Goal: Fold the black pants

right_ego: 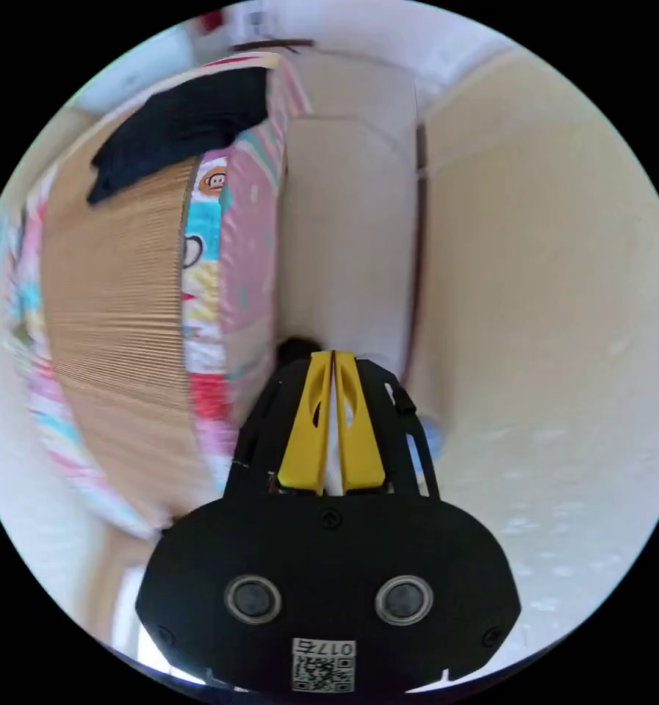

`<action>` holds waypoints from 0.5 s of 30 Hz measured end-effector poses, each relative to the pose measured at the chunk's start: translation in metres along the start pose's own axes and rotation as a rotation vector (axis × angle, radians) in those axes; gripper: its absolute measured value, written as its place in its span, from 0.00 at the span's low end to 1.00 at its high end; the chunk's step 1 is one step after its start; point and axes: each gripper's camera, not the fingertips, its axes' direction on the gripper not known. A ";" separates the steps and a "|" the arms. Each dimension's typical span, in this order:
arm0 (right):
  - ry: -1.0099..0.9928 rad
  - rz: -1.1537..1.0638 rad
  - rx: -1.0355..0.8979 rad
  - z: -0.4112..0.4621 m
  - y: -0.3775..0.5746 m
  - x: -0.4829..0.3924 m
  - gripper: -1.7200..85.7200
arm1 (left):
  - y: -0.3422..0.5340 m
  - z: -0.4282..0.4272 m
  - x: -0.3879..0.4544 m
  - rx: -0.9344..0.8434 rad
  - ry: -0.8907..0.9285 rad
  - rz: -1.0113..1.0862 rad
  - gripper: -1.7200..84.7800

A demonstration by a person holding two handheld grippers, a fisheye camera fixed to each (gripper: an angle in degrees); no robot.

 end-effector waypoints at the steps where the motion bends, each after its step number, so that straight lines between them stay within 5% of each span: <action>1: -0.375 0.051 -0.127 0.023 0.004 0.031 0.02 | -0.013 0.024 0.056 -0.086 -0.115 0.128 0.01; 4: -1.086 0.215 -0.184 0.090 0.041 0.065 0.02 | -0.018 0.105 0.187 -0.302 -0.573 0.394 0.01; 10: -1.317 0.458 -0.216 0.132 0.075 0.034 0.02 | 0.044 0.286 0.278 -0.405 -1.748 0.743 0.01; 12: -1.337 0.314 -0.203 0.107 0.047 0.009 0.02 | 0.058 0.327 0.273 -0.355 -1.808 0.792 0.01; 15: -1.179 -0.032 -0.295 0.062 -0.002 -0.049 0.02 | 0.066 0.380 0.246 -0.357 -1.601 0.754 0.01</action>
